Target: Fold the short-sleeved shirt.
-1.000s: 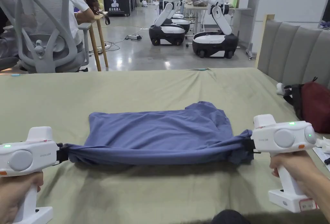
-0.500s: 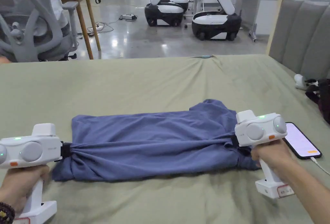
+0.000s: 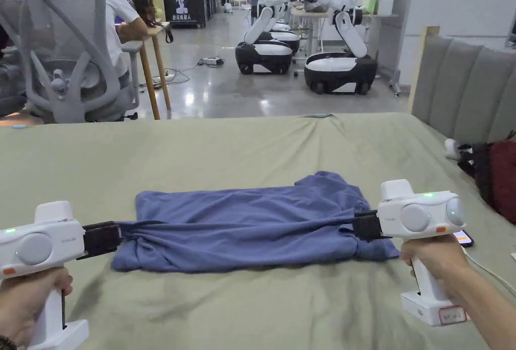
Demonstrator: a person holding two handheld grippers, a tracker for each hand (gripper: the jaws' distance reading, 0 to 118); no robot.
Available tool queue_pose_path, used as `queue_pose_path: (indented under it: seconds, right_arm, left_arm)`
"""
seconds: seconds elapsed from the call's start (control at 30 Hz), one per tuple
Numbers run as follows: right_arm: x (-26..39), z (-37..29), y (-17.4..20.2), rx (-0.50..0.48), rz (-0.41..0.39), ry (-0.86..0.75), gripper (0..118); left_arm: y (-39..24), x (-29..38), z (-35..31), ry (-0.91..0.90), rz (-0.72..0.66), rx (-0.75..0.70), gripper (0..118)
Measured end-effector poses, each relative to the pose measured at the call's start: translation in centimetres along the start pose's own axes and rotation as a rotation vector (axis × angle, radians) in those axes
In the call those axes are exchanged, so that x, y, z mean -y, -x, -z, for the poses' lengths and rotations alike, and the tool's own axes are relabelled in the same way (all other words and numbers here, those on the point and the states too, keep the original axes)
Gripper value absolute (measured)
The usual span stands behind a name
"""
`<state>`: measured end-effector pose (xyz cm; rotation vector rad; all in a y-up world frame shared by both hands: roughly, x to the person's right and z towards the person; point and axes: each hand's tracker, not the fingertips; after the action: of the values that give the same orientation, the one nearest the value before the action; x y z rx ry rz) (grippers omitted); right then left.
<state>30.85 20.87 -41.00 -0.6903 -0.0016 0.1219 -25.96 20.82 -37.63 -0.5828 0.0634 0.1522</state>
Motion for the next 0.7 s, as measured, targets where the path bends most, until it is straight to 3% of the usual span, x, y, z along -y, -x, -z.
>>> queue_pose_path:
  seconds: [0.03,0.1,0.13,0.17,0.43,0.5,0.53,0.57,0.6,0.63,0.7]
  right_arm:
    - [0.6,-1.0,0.2,0.009,-0.008,-0.009,82]
    - [2.1,-2.7,0.6,0.022,-0.009,-0.018,38]
    - [2.6,-3.4,0.6,0.018,-0.007,-0.019,12]
    - [3.2,-4.1,0.7,0.007,-0.001,-0.021,4]
    - [4.1,-5.0,1.3,0.006,-0.027,-0.020,0]
    - [3.8,-4.4,1.1,-0.004,-0.012,-0.022,0]
    - [3.7,-4.1,1.1,-0.011,-0.005,-0.020,0]
    - [3.7,-3.8,1.2,-0.015,-0.001,-0.018,0]
    - [3.7,-3.4,1.1,-0.018,0.002,-0.016,0]
    - [3.7,-3.0,1.1,-0.021,0.002,-0.013,0]
    - [3.7,-2.1,1.1,-0.031,0.000,-0.003,0]
  left_arm:
    - [0.1,0.6,-1.1,-0.008,-0.001,0.004,108]
    - [0.1,2.2,-3.5,-0.027,0.016,0.010,70]
    - [0.0,2.8,-4.3,-0.030,0.033,0.015,25]
    - [-0.1,3.5,-4.7,-0.026,0.053,0.027,0]
    - [-0.9,3.8,-3.9,-0.005,0.084,0.065,2]
    - [-1.5,3.2,-2.4,-0.006,0.096,0.070,40]
    - [-1.8,2.9,-1.3,-0.004,0.102,0.073,54]
    - [-2.0,2.6,-0.2,0.005,0.108,0.072,54]
    - [-2.3,2.5,1.4,0.041,0.116,0.027,94]
    - [-2.4,2.6,2.3,0.026,0.099,0.026,118]
    - [-2.7,2.0,5.3,0.051,0.123,-0.002,105]
